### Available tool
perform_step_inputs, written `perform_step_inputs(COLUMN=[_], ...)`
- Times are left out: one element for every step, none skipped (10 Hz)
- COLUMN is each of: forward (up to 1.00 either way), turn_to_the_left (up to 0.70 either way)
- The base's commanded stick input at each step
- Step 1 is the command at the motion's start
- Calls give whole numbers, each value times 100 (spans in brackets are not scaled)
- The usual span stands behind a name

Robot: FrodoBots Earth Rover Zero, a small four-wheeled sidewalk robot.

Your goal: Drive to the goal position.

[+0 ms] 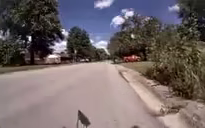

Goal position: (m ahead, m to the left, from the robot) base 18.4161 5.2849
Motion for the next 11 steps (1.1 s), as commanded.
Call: perform_step_inputs(forward=[85,85,85,85,85,85,85,85,85,85,85], turn_to_the_left=[0,0,0,0,0,0,0,0,-13,-29,-34])
